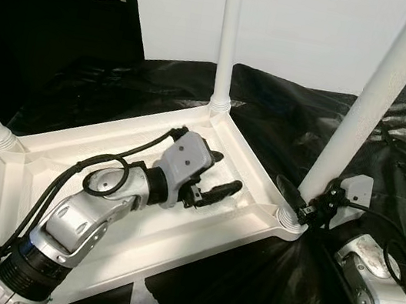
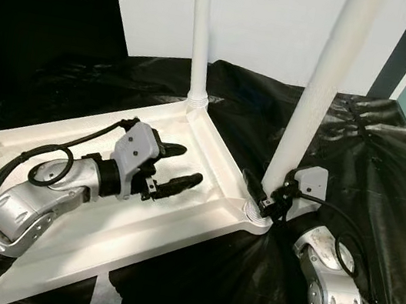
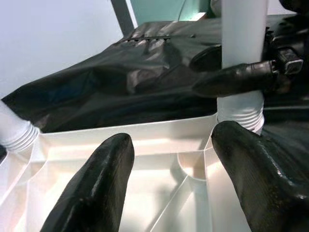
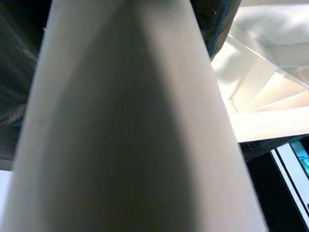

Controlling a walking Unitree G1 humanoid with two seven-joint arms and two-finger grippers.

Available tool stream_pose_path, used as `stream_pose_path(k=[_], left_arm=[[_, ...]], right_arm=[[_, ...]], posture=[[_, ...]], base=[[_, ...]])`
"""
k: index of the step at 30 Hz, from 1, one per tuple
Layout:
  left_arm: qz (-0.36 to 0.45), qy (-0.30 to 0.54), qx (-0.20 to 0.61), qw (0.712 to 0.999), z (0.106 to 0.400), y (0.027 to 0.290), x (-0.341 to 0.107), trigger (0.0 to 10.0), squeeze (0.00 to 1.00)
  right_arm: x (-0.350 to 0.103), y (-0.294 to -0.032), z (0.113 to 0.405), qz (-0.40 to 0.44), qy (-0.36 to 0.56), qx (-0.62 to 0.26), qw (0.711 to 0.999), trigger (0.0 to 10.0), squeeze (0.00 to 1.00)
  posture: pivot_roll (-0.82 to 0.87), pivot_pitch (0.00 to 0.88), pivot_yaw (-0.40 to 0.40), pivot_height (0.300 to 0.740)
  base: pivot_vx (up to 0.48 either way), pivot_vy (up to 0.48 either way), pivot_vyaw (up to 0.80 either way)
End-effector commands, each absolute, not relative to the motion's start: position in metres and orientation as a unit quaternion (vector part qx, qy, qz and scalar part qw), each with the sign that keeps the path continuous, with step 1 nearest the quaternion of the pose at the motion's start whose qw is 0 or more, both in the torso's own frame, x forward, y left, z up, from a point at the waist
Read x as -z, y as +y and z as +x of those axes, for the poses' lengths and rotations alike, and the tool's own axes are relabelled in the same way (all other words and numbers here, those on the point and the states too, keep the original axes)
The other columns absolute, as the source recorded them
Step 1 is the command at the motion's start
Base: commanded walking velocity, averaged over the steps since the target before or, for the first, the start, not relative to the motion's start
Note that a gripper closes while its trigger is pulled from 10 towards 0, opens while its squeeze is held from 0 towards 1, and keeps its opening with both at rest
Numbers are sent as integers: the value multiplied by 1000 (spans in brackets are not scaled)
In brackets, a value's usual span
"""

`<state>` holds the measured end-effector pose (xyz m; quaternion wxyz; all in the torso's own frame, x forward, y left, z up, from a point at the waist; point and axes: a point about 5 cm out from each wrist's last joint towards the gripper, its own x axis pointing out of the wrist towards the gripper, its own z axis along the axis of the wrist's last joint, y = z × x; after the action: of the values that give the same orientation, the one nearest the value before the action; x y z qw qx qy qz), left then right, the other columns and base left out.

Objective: Building children table

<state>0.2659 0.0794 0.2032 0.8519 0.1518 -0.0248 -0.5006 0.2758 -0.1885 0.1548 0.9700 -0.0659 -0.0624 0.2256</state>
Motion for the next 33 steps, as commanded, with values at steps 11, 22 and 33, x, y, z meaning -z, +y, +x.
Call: stream_pose_path(k=[11, 22, 33], left_arm=[[99, -40, 520, 847, 273, 79, -221, 10000, 1000], [17, -72, 568, 820, 271, 61, -243, 10000, 1000], [-59, -93, 624, 774, 267, 44, -271, 10000, 0]], right_arm=[[-191, -180, 283, -21, -101, -238, 966, 10000, 0], [-195, -162, 287, -86, -79, -333, 936, 10000, 0], [-190, -138, 292, -138, -50, -442, 885, 10000, 0]], posture=[[-59, 0, 36, 740], [-55, 0, 19, 740], [-37, 0, -3, 740]], base=[[0, 0, 0], [0, 0, 0], [0, 0, 0]])
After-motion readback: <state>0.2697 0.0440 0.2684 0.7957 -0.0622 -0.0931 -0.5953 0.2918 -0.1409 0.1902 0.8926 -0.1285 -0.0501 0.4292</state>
